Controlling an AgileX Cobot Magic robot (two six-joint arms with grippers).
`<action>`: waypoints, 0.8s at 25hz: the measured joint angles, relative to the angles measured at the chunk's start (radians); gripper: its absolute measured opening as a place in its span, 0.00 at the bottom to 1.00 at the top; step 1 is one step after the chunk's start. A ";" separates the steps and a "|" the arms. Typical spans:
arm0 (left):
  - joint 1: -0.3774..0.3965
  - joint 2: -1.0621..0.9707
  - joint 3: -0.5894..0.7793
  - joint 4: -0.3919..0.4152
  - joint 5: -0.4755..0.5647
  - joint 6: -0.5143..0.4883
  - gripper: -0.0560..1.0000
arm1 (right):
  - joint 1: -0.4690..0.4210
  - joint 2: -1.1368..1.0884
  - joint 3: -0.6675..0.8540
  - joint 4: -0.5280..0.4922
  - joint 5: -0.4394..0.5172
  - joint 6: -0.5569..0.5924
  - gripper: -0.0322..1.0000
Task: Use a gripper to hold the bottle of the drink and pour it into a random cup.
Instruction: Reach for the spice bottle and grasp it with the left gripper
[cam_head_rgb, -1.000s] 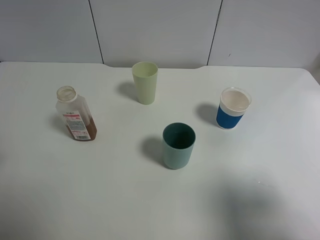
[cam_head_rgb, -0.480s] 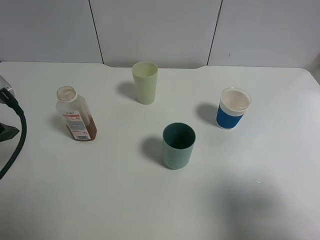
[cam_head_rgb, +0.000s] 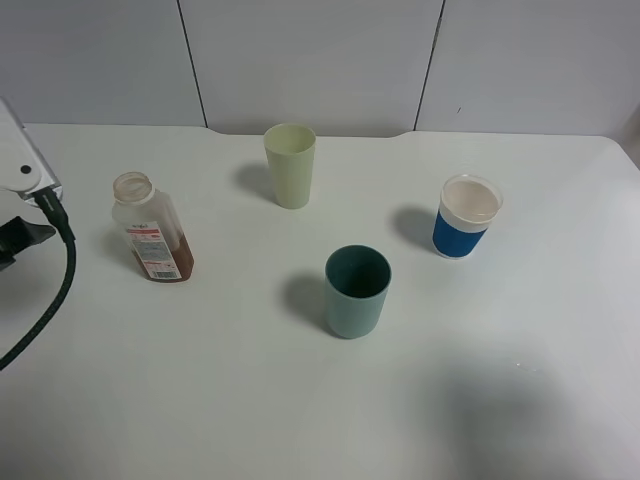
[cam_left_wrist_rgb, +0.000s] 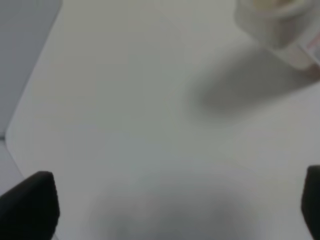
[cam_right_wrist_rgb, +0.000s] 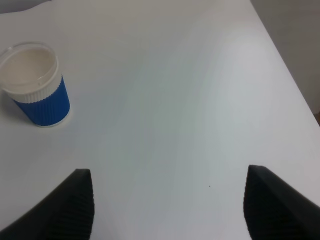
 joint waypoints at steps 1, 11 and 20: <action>0.000 0.016 0.000 0.008 -0.018 0.000 0.98 | 0.000 0.000 0.000 0.000 0.000 0.000 0.65; 0.000 0.177 0.000 0.062 -0.221 -0.148 0.98 | 0.000 0.000 0.000 0.000 0.000 0.000 0.65; 0.000 0.229 0.020 0.216 -0.301 -0.327 0.96 | 0.000 0.000 0.000 0.000 0.000 0.000 0.65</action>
